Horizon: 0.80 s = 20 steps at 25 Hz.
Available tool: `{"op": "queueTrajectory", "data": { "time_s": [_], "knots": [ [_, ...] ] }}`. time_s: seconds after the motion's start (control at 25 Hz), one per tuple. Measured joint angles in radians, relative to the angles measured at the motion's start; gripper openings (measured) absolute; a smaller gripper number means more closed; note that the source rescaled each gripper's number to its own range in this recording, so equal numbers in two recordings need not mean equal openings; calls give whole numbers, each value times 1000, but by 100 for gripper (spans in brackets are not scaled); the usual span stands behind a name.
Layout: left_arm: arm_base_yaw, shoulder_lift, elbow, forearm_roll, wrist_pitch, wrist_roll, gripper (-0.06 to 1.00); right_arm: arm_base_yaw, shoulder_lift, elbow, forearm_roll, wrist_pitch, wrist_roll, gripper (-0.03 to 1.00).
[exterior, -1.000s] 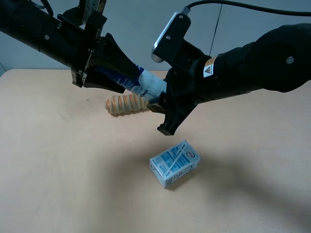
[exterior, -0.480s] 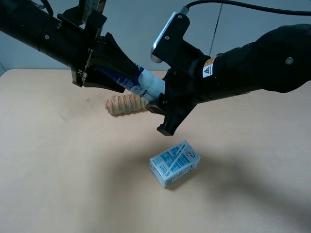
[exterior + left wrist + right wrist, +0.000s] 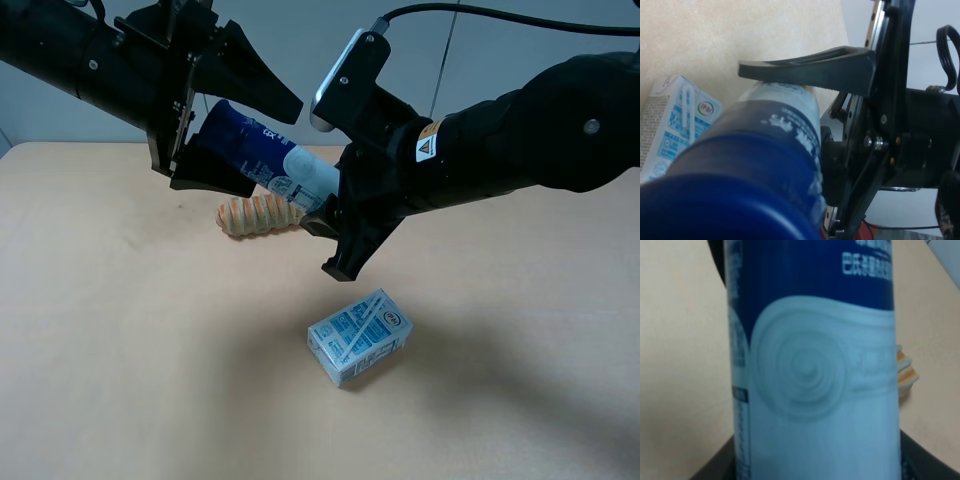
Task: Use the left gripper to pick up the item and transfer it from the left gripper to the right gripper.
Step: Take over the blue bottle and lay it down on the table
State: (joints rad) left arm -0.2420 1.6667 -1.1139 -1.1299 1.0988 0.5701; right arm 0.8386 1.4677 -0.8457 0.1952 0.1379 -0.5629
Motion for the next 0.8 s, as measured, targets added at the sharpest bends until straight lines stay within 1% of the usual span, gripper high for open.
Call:
{"op": "queueTrajectory", "data": {
  "time_s": [0.2, 0.32, 0.44, 0.6, 0.8],
  "knots": [
    [0, 0, -23, 3, 13, -2, 99, 0, 0, 0, 1, -1, 2, 9],
    [0, 0, -68, 44, 41, -11, 100, 0, 0, 0, 3, -13, 5, 9],
    [0, 0, -140, 144, 72, -65, 100, 0, 0, 0, 4, -14, 5, 9],
    [0, 0, -245, 304, 72, -153, 100, 0, 1, 0, 4, 1, 5, 9],
    [0, -16, -359, 473, 73, -227, 100, 0, 1, 0, 4, 1, 5, 9]
  ]
}}
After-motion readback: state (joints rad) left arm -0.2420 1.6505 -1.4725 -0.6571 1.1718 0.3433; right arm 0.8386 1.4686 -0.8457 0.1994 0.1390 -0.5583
